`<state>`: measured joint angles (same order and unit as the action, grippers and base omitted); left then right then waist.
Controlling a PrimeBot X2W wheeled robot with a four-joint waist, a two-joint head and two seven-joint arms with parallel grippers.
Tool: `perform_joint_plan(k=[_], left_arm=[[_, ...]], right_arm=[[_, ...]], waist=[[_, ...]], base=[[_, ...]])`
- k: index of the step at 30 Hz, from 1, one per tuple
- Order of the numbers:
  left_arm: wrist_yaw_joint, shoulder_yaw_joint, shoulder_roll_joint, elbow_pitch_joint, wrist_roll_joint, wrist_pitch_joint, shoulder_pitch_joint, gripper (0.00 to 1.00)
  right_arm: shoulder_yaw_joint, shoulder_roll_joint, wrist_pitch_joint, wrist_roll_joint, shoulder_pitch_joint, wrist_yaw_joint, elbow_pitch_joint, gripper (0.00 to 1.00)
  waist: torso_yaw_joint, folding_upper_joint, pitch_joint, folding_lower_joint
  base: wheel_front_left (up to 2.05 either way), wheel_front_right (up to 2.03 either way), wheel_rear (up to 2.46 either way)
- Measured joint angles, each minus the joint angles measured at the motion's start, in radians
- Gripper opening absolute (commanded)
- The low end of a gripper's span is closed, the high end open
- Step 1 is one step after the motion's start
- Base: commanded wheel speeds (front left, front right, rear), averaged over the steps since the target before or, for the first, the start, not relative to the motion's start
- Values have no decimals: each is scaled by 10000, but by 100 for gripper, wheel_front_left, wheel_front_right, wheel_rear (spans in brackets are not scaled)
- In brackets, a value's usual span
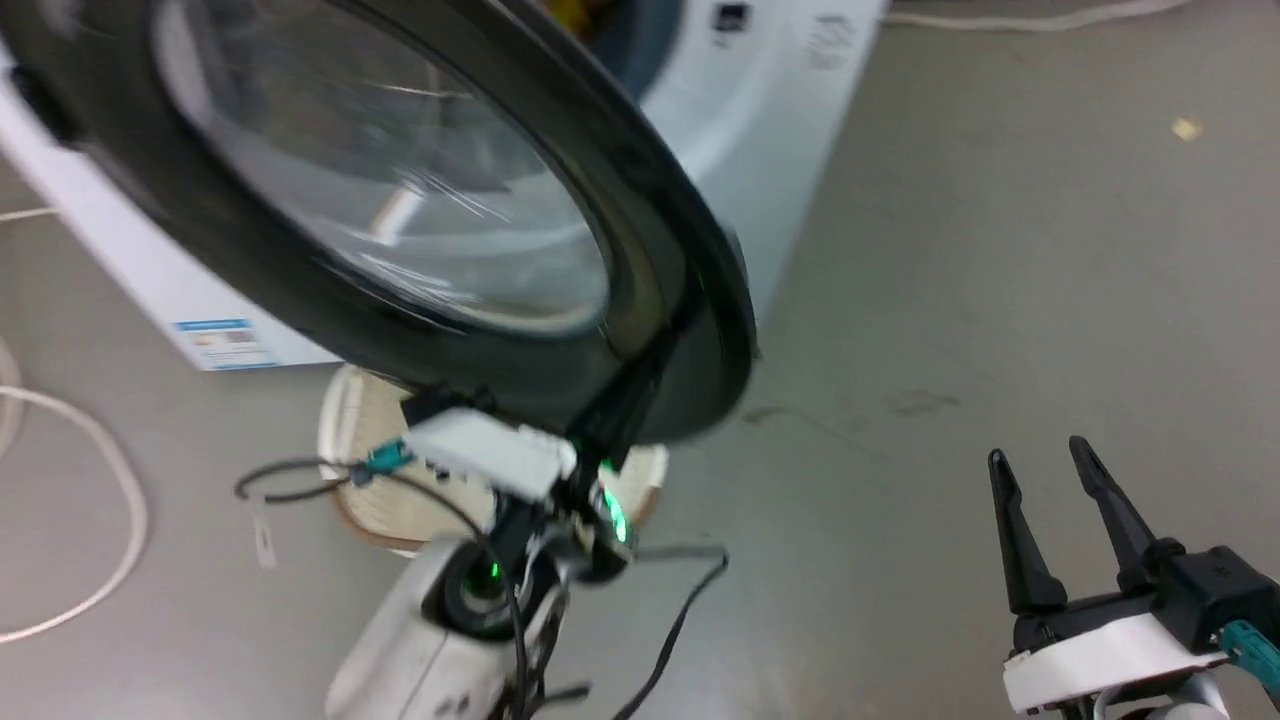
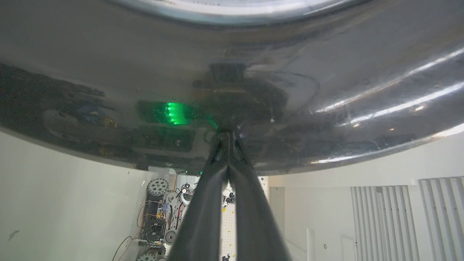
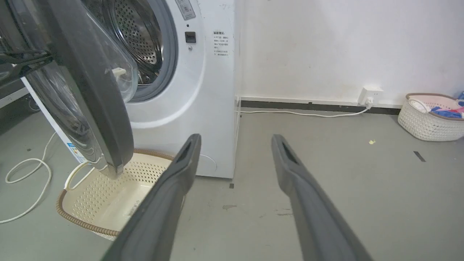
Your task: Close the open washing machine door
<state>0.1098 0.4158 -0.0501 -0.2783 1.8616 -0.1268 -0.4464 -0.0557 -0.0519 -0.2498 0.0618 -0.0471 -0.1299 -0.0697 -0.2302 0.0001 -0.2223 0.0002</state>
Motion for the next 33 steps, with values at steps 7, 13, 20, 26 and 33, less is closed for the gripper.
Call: perform_joint_plan(k=[7,13,20,26,33], left_arm=[[94,138,13,-1400,587,1262,-1712,0],[163,226,17,-1802,686,1553,-2202,0],[163,581,-127,-1358,-924,1864,-1464,95],[165,1273,-1300,-272,-3733,3425,117,100],[-138,-694,-2102,407,-8406,3839,1885,100]], right_arm=[[113,-2,-36,153,-239,0,-259,100],[65,-2,-73,207,-253,0,-247,100],[-40,-2,-75,169,-175,0,-38,100],[-19,-2,-75,77,295,0,184,100],[140,0,-75,-15,981,0,339,100]], waist=[[-886,0,-560,0],[-951,0,-558,0],[-419,0,-11,-2],[329,0,708,-3],[1494,-1,1578,-4]], base=[[0,0,0],[0,0,0],[0,0,0],[0,0,0],[0,0,0]])
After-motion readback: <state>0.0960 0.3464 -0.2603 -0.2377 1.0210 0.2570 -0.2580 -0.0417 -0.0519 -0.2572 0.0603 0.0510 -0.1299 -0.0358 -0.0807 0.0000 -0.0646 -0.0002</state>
